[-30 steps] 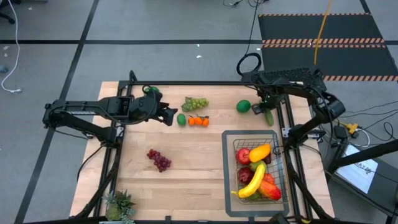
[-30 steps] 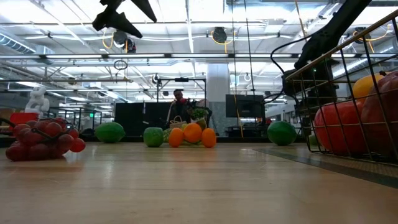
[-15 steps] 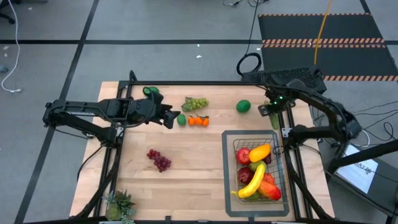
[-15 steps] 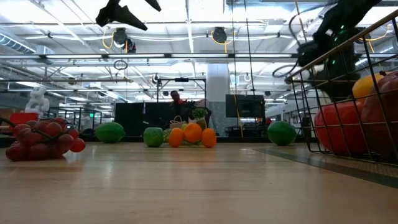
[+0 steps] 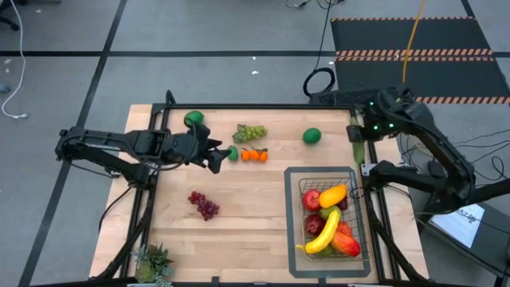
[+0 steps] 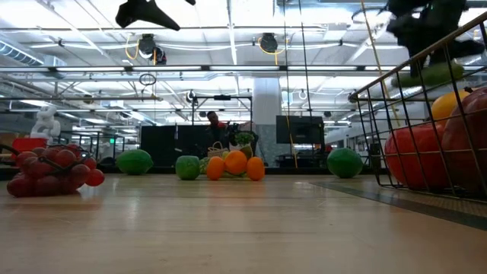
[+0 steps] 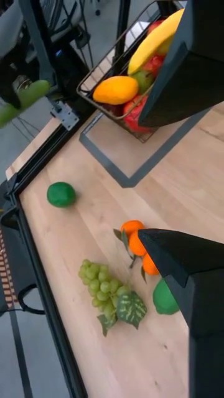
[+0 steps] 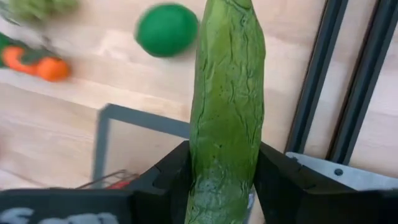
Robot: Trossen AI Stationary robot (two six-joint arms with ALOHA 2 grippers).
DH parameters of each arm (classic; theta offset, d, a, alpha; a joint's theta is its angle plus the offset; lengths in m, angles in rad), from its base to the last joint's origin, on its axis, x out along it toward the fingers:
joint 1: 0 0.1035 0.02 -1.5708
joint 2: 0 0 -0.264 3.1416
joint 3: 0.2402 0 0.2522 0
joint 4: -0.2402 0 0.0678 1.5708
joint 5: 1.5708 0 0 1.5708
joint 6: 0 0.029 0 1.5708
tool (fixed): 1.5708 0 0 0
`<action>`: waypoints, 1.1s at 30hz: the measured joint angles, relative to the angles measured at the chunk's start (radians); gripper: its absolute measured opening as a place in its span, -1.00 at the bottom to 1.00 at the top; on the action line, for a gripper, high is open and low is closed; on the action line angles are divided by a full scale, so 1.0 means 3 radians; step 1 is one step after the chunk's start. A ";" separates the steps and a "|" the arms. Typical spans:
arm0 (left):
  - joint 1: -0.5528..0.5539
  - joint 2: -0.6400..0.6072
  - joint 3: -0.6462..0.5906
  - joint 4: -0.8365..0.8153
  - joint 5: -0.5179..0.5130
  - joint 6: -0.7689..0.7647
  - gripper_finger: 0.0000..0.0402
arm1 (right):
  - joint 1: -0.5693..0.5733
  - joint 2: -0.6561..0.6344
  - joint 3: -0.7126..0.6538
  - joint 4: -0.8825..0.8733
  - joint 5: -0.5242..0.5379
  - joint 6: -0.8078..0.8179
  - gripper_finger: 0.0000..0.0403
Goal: Build produce basket
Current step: Put the green cucumber into the wire basket
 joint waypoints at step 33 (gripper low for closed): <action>-0.0307 0.0000 0.0000 -0.0004 -0.0001 -0.0090 0.37 | 0.1675 0.0620 0.2127 -0.0291 -0.0350 0.1416 -0.30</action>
